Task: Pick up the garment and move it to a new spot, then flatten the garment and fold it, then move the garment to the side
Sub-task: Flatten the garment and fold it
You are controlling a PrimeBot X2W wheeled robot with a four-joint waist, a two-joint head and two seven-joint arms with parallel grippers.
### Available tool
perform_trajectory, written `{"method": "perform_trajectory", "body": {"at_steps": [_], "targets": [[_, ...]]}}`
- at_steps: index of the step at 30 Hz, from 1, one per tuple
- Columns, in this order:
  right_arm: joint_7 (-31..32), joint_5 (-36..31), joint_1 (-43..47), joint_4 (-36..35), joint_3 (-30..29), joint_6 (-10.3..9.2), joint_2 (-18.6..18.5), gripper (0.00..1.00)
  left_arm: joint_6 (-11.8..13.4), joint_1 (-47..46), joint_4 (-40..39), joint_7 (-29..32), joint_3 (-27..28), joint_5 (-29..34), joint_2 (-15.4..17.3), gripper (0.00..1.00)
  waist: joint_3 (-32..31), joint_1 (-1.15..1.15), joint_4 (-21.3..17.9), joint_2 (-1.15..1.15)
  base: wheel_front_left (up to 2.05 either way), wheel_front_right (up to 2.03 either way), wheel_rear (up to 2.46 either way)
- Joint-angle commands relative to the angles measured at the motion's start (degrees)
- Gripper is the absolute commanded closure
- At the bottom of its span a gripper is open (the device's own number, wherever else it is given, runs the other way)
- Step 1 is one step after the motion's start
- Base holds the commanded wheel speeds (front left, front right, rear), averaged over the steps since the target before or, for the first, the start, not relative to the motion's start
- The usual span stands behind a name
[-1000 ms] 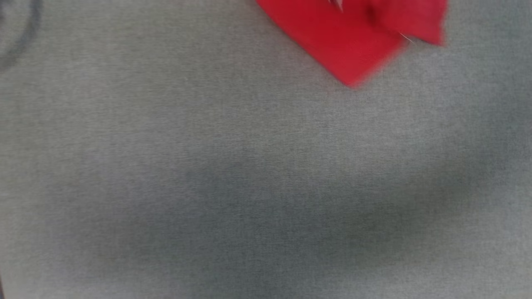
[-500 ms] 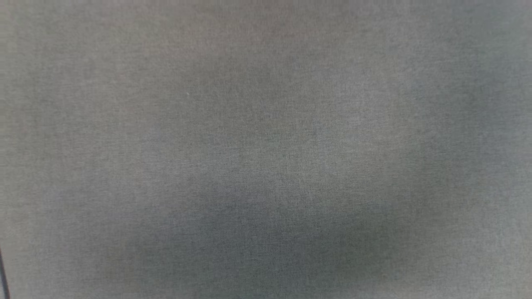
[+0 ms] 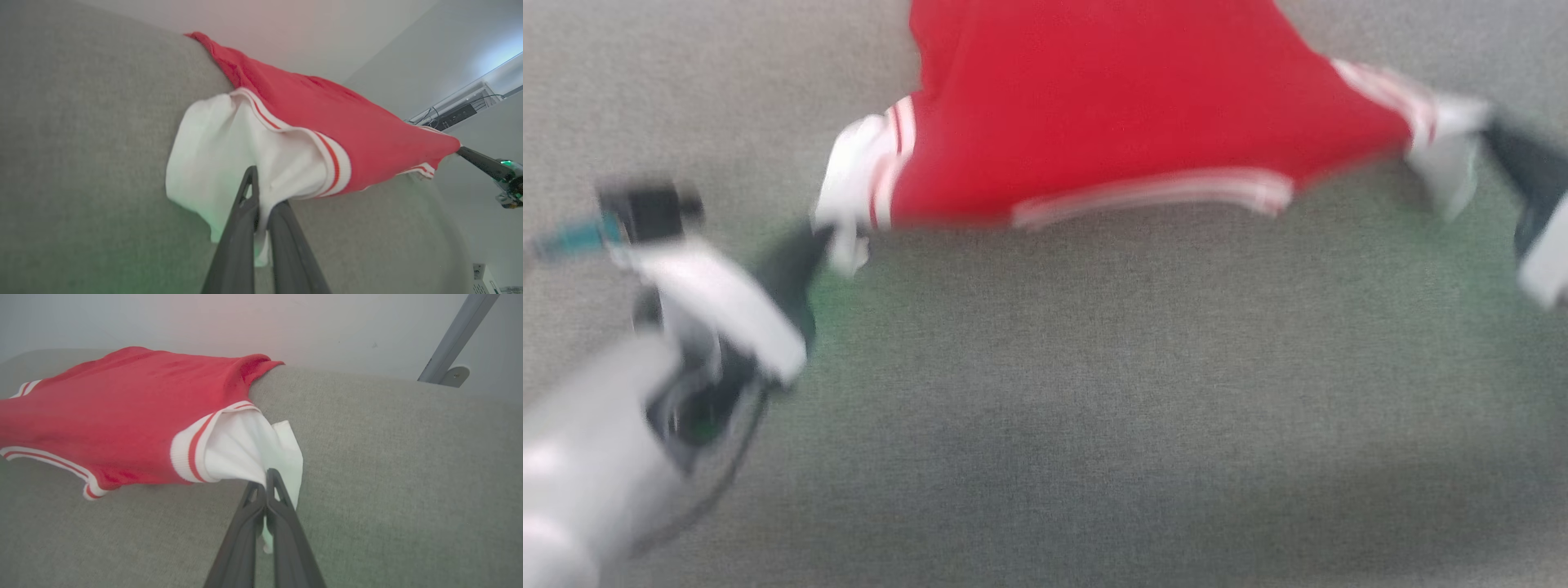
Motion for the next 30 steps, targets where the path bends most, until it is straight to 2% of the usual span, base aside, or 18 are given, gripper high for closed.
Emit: {"method": "perform_trajectory", "body": {"at_steps": [1, 4, 5, 12, 23, 26, 30], "targets": [[0.7, 1.1, 4.1, -2.8, -0.4, -0.14, -2.5, 1.0, 0.2, 3.1, -2.5, 0.2, -0.7, -0.6, 2.4, 1.0, -1.2, 0.0, 0.1, 0.0, 0.0, 0.0, 0.0], [1.7, 2.8, 11.5, -6.9, -1.6, -0.15, -5.6, 1.0, 0.2, 8.7, -6.7, -0.1, -2.3, -0.6, 6.1, 1.0, -2.9, 0.0, 0.2, 0.0, 0.0, 0.0, 0.0], [1.7, 2.8, 11.5, -6.9, -1.6, -0.15, -5.6, 1.0, 0.2, 8.7, -6.7, -0.1, -2.3, -0.6, 6.1, 1.0, -2.9, 0.0, 0.2, 0.0, 0.0, 0.0, 0.0], [5.1, 5.9, 26.2, -16.0, -4.2, -0.16, -10.6, 1.0, 0.2, 17.3, -16.5, -0.6, -5.4, 0.7, 13.7, 1.0, -6.0, 0.0, 0.8, 0.0, 0.0, 0.0, 0.0], [10.8, 5.8, 43.9, -27.0, -9.9, -0.15, -14.5, 1.0, 4.7, 26.9, -26.7, -1.5, -7.2, 0.9, 20.9, 1.0, -7.2, 0.0, 0.0, 0.0, 0.0, 0.0, 0.0], [11.6, 4.8, 46.1, -28.3, -13.1, -0.15, -13.5, 1.0, 5.8, 28.1, -28.2, -1.6, -6.4, 0.8, 20.7, 1.0, -7.1, 0.0, 0.1, 0.0, 0.0, 0.0, 0.0], [14.3, 1.7, 46.7, -28.1, -15.9, -0.13, -10.4, 1.0, 6.0, 28.4, -26.0, -1.8, -5.7, 2.4, 17.6, 1.0, -7.2, 0.0, 0.3, 0.0, 0.0, 0.0, 0.0]]}}
